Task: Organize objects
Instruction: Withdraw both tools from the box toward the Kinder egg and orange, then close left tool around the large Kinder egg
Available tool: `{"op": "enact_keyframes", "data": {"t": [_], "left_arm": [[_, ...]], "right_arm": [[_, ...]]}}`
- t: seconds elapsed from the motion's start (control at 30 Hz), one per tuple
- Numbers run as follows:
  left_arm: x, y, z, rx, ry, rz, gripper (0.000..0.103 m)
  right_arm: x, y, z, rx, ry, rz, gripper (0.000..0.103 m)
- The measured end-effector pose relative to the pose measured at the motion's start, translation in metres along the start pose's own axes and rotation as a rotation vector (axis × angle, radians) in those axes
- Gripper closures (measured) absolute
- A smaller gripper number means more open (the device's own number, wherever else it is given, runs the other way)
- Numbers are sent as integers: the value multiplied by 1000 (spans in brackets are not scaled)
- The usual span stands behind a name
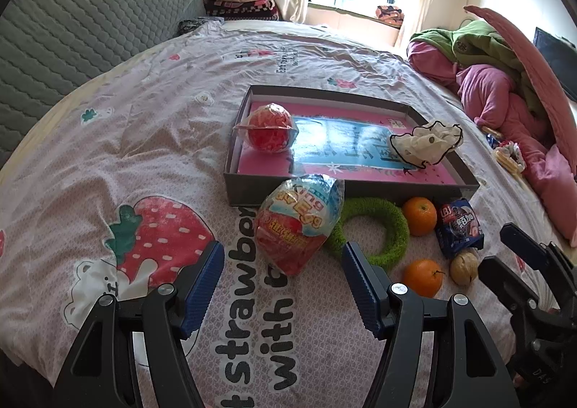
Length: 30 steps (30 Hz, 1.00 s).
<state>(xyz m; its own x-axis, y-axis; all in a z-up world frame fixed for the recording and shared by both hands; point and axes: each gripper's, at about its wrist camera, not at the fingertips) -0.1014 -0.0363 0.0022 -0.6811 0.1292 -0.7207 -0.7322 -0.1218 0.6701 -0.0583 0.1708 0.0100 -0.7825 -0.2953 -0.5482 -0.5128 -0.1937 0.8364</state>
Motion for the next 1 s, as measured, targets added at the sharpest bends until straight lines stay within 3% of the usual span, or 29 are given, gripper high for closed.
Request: {"op": "enact_keyframes", "data": {"t": [1.0], "left_arm": [[15, -15, -3, 16, 6, -48, 34]], "right_arm": [[29, -15, -20, -64, 50, -129, 46]]}}
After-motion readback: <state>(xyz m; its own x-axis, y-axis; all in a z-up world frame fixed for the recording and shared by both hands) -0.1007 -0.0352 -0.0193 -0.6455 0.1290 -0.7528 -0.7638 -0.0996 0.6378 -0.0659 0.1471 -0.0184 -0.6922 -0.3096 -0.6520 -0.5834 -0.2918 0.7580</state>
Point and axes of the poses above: each gripper's, at about its wrist camera, not at the fingertips, and x roughly the way its jaws point, z to its right, y to its top, and after that the axes turned 5 degrees about -y, right-handed
